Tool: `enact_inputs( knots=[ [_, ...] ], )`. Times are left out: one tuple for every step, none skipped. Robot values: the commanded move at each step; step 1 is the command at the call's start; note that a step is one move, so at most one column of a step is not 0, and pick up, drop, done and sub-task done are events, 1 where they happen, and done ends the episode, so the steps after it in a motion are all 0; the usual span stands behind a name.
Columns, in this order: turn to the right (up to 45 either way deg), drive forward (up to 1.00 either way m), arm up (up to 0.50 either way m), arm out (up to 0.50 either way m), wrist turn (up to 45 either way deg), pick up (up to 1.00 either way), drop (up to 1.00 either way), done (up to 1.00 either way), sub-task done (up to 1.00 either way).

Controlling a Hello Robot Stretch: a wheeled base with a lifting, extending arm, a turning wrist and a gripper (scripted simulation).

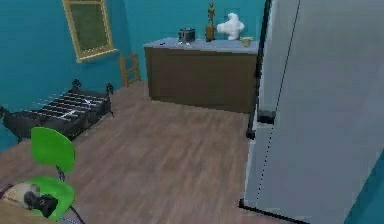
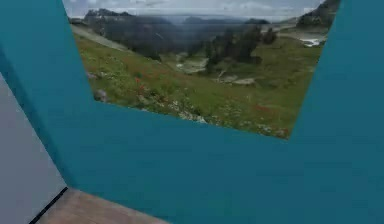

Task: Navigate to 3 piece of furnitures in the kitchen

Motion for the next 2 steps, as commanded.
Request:
enact_inputs(
  knots=[
    [-45.0, 0.00, 0.00, 0.00, 0.0, 0.00, 0.00, 0.00, 0.00],
    [0.0, 0.00, 0.00, 0.00, 0.0, 0.00, 0.00, 1.00, 0.00]
  ],
)
